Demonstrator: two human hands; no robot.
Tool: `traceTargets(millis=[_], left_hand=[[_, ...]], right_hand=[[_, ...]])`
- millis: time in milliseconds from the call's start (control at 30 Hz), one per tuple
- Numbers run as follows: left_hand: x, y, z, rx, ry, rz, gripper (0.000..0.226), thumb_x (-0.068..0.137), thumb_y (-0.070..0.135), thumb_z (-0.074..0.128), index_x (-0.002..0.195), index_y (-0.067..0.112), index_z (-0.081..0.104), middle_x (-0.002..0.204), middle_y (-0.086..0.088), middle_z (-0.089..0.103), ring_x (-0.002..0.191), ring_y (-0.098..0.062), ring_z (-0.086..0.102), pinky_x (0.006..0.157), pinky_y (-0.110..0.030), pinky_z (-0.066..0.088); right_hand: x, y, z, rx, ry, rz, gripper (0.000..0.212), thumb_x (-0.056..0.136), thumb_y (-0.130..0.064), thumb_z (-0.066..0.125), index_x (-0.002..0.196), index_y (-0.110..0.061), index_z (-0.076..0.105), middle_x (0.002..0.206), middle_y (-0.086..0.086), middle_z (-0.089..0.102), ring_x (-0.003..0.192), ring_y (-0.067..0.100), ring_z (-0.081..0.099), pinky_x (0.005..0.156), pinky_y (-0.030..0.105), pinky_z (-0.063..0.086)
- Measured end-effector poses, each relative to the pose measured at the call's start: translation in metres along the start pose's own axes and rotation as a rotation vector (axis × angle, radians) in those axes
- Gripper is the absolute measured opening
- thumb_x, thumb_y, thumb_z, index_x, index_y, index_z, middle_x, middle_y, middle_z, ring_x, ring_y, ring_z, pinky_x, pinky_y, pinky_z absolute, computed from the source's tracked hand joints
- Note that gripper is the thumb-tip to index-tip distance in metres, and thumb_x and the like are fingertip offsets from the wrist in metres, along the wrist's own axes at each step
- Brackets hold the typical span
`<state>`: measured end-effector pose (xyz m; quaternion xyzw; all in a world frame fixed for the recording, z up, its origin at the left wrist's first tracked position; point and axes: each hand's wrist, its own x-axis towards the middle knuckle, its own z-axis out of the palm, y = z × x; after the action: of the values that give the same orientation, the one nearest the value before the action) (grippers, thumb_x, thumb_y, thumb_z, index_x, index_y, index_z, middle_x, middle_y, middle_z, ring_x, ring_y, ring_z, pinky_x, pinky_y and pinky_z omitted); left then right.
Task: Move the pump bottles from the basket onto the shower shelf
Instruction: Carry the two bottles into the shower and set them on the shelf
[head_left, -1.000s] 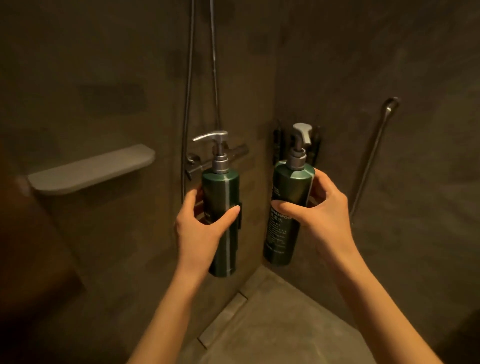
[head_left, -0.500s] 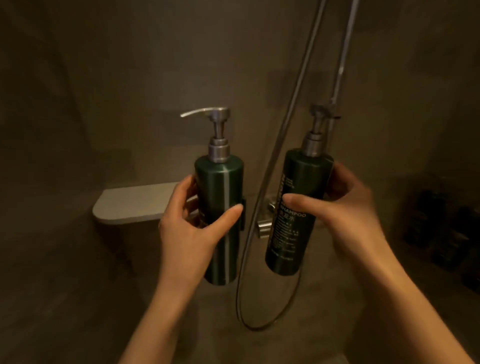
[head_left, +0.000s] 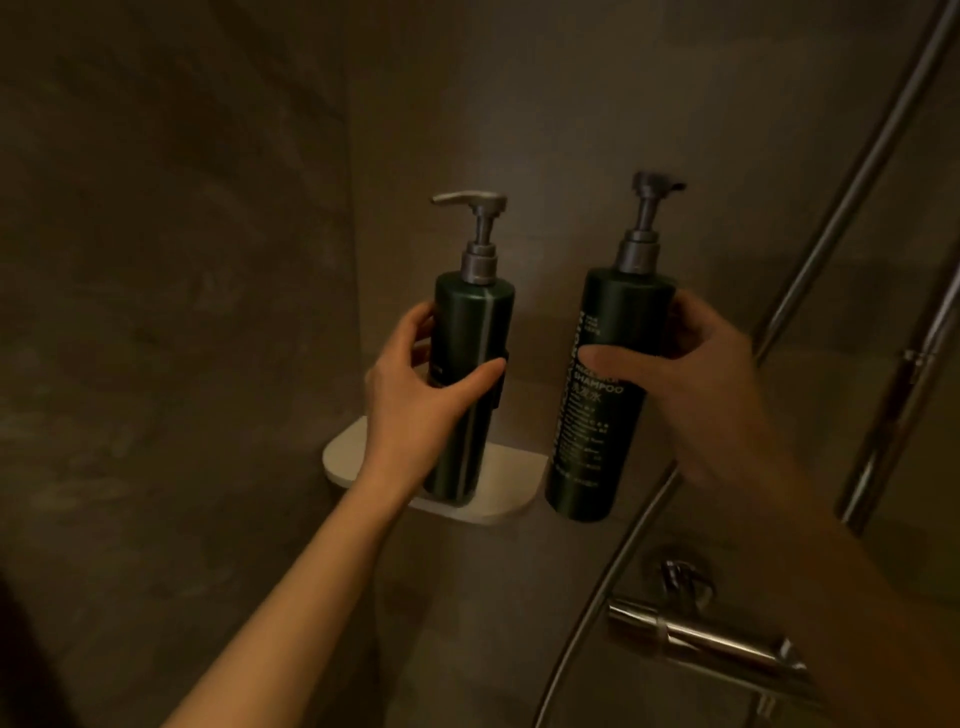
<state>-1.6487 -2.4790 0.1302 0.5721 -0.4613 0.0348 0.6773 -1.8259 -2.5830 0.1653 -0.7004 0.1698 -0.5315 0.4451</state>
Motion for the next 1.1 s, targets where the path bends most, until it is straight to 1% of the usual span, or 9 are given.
traceTargets(millis=[200,367,467,533,667,733,867,967,1100], left_hand=[[0.008,-0.030,0.008,-0.013,0.083,-0.028,0.069,0.069,0.032,0.078,0.130,0.032,0.045,0.111,0.027,0.053,0.097,0.019,0.051,0.071,-0.002,0.044],[0.014,-0.040,0.012,-0.046,0.115,-0.065,0.073,0.072,0.034,0.075,0.136,0.029,0.041,0.123,0.015,0.053,0.099,0.009,0.052,0.078,-0.011,0.040],[0.015,-0.046,0.013,-0.029,0.126,-0.053,0.073,0.073,0.037,0.074,0.137,0.030,0.039,0.132,0.009,0.052,0.110,-0.005,0.053,0.088,-0.024,0.044],[0.015,-0.049,0.014,-0.025,0.124,-0.036,0.074,0.072,0.039,0.074,0.137,0.032,0.039,0.133,0.008,0.051,0.112,-0.005,0.052,0.090,-0.026,0.044],[0.009,-0.055,0.012,-0.007,0.125,-0.009,0.074,0.072,0.038,0.075,0.134,0.040,0.036,0.123,0.024,0.044,0.100,0.022,0.045,0.078,-0.010,0.036],[0.004,-0.058,0.012,0.001,0.123,-0.013,0.075,0.071,0.037,0.075,0.134,0.043,0.034,0.114,0.034,0.040,0.097,0.029,0.041,0.076,-0.009,0.035],[-0.008,-0.067,0.010,0.058,0.128,-0.005,0.076,0.071,0.033,0.077,0.135,0.040,0.035,0.112,0.035,0.039,0.101,0.017,0.045,0.083,-0.012,0.038],[-0.019,-0.075,0.006,0.116,0.129,0.009,0.076,0.071,0.031,0.077,0.135,0.039,0.036,0.117,0.028,0.040,0.110,0.003,0.048,0.090,-0.020,0.043],[-0.030,-0.083,0.005,0.143,0.110,0.010,0.076,0.072,0.029,0.077,0.134,0.039,0.036,0.118,0.023,0.041,0.113,0.000,0.047,0.082,-0.008,0.040]], right_hand=[[0.021,0.029,0.028,0.017,-0.018,-0.007,0.060,0.057,-0.016,0.087,0.108,-0.034,0.060,0.101,-0.019,0.067,0.089,-0.008,0.063,0.066,0.011,0.051],[0.031,0.039,0.047,0.003,-0.022,0.006,0.061,0.059,-0.017,0.086,0.110,-0.035,0.058,0.102,-0.018,0.066,0.089,-0.009,0.063,0.067,0.013,0.051],[0.035,0.045,0.055,-0.021,-0.012,0.015,0.066,0.060,-0.016,0.086,0.118,-0.027,0.057,0.106,-0.015,0.065,0.097,-0.001,0.061,0.079,0.023,0.052],[0.037,0.050,0.059,-0.038,-0.005,0.016,0.067,0.062,-0.015,0.085,0.122,-0.025,0.055,0.106,-0.017,0.062,0.099,0.000,0.059,0.082,0.025,0.050],[0.041,0.059,0.065,-0.070,-0.002,-0.010,0.070,0.067,-0.018,0.082,0.128,-0.025,0.049,0.108,-0.021,0.058,0.100,-0.003,0.055,0.082,0.021,0.047],[0.040,0.063,0.068,-0.090,-0.010,-0.025,0.070,0.069,-0.022,0.082,0.130,-0.029,0.047,0.112,-0.020,0.057,0.103,-0.004,0.055,0.084,0.021,0.047],[0.024,0.080,0.068,-0.145,0.017,-0.035,0.072,0.070,-0.025,0.081,0.130,-0.036,0.043,0.118,-0.023,0.055,0.107,-0.008,0.053,0.086,0.020,0.046],[0.006,0.101,0.064,-0.250,0.043,-0.010,0.076,0.069,-0.023,0.082,0.135,-0.028,0.042,0.131,-0.007,0.053,0.118,0.006,0.052,0.097,0.034,0.047],[-0.013,0.119,0.066,-0.291,0.039,0.047,0.078,0.068,-0.021,0.083,0.135,-0.024,0.043,0.130,-0.002,0.054,0.118,0.012,0.053,0.097,0.042,0.049]])
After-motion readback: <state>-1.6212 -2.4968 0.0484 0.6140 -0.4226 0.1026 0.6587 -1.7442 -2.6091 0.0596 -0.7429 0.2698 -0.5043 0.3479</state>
